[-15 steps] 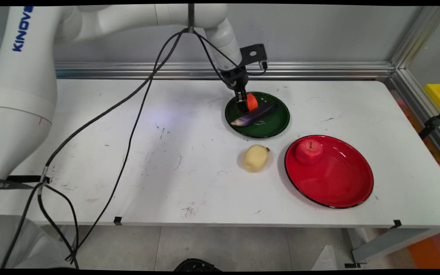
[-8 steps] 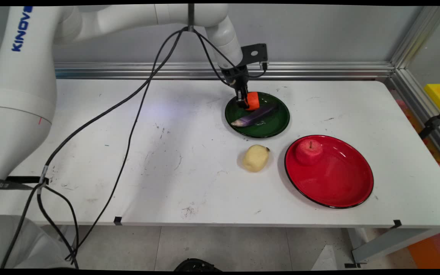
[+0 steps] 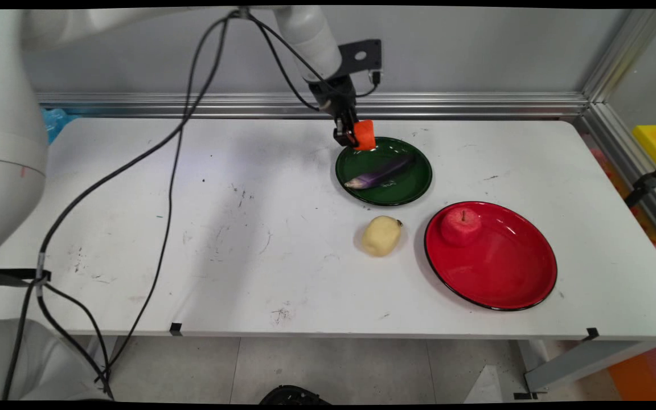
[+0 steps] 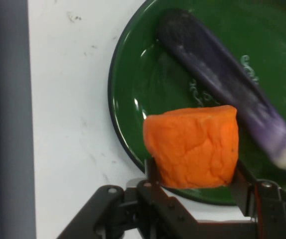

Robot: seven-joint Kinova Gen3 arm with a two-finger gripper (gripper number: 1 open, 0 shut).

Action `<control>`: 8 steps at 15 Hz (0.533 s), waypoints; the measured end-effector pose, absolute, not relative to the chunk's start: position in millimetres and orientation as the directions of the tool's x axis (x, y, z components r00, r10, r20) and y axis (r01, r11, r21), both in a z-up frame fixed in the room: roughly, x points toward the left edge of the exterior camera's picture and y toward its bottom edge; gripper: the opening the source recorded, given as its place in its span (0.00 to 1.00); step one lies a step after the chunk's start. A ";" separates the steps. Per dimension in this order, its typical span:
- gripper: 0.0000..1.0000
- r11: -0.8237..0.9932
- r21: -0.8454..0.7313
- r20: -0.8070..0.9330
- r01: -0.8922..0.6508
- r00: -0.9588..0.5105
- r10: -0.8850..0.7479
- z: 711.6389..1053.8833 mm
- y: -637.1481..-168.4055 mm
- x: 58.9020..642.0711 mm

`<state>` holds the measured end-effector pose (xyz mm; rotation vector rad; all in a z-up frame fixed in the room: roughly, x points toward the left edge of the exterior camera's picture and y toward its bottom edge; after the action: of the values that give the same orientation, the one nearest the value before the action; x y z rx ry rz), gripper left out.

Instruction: Place the picked object on the table

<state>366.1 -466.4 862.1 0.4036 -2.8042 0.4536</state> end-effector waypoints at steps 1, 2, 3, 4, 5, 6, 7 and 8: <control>0.00 0.911 -0.268 0.314 -0.315 -0.922 -0.226 870.9 -457.3 369.9; 0.00 0.910 -0.268 0.324 -0.315 -0.919 -0.223 880.6 -446.0 374.0; 0.00 0.913 -0.265 0.331 -0.311 -0.918 -0.217 889.1 -433.5 377.8; 0.00 0.918 -0.260 0.335 -0.300 -0.919 -0.206 895.0 -422.2 381.1; 0.00 0.922 -0.255 0.339 -0.290 -0.920 -0.196 899.5 -412.4 383.9; 0.00 0.929 -0.246 0.342 -0.277 -0.922 -0.184 904.0 -400.1 387.2; 0.00 0.935 -0.237 0.344 -0.264 -0.923 -0.173 907.6 -388.0 390.5; 0.00 0.942 -0.224 0.347 -0.248 -0.924 -0.160 911.1 -374.0 393.8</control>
<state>393.8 -374.0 911.1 0.2993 -2.7697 0.3797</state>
